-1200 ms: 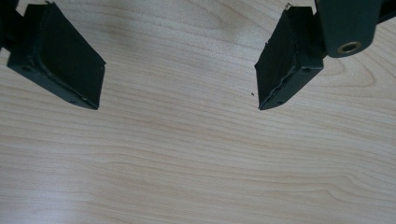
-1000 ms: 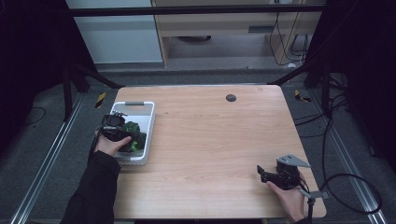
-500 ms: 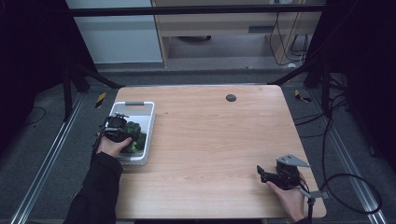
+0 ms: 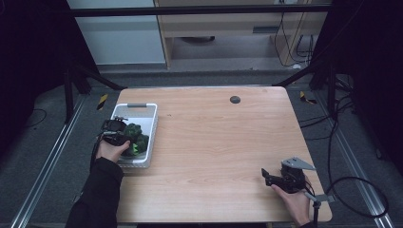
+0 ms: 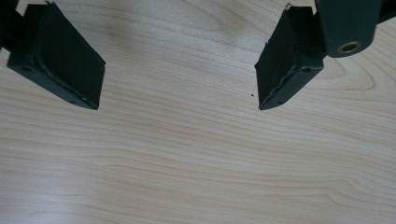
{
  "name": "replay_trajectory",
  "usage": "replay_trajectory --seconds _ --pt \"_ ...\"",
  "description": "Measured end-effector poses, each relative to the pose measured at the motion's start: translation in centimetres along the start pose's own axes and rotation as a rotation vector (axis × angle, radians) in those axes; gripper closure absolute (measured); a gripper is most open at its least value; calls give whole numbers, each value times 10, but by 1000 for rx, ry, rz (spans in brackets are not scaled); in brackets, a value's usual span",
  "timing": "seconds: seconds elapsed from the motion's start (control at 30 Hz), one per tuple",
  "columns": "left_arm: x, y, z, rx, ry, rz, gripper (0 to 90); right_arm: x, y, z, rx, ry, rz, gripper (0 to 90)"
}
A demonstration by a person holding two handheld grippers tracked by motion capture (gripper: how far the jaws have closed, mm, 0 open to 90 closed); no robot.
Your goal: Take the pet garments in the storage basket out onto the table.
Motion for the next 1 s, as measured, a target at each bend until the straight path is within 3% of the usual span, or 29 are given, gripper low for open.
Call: replay_trajectory --seconds 0.27,0.5,1.0 --pt "-2 3 34 100 4 -1 692 0 0 0 3 -2 0 153" --pt "-3 6 55 153 0 -7 691 0 0 0 4 -2 2 153" --pt "-6 11 80 172 -2 -32 691 0 0 0 2 -3 0 152"
Point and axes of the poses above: each handheld gripper's, and its own axes: z roughly backward along the jaws, y roughly out of its top, x roughly to its right, the point moved 4 cm from there along -z, roughly forward along the jaws, and after that the axes turned 2 degrees about y, right-handed, at the moved point
